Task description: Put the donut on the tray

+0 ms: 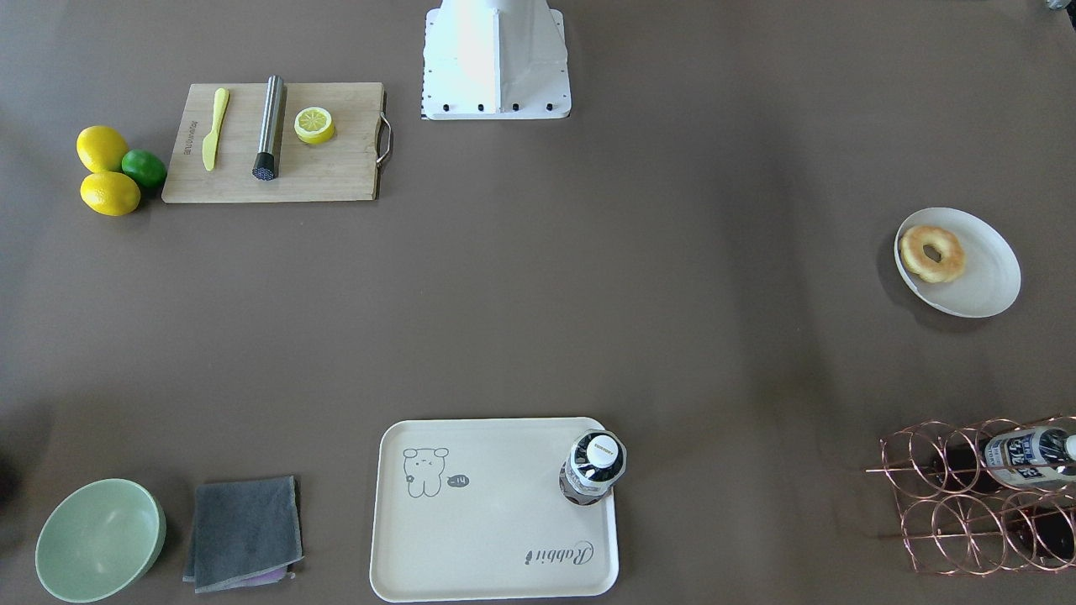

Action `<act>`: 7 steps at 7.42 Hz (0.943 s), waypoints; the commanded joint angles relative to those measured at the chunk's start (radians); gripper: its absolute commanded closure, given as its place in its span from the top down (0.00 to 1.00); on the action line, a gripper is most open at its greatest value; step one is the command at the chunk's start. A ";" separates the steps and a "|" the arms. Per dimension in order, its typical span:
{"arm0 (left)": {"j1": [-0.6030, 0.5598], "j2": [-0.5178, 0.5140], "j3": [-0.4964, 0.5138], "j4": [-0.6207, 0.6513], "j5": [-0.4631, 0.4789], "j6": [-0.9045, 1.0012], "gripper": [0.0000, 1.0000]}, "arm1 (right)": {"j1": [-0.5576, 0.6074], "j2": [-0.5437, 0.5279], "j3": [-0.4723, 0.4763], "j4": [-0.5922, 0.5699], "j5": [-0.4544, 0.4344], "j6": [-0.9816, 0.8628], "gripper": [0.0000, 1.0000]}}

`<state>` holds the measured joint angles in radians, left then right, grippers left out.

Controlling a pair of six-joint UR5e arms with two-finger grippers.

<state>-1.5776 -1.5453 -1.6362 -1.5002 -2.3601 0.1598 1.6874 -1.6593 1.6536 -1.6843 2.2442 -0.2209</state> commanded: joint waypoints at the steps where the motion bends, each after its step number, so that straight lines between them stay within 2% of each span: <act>1: -0.001 0.002 -0.025 0.000 -0.002 0.000 0.98 | 0.000 0.001 0.000 0.000 0.000 0.000 1.00; 7: -0.001 -0.007 -0.034 -0.002 -0.008 -0.002 0.98 | 0.000 -0.005 0.003 0.000 0.017 0.000 1.00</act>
<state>-1.5770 -1.5455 -1.6683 -1.5003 -2.3602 0.1591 1.6874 -1.6629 1.6570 -1.6843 2.2529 -0.2198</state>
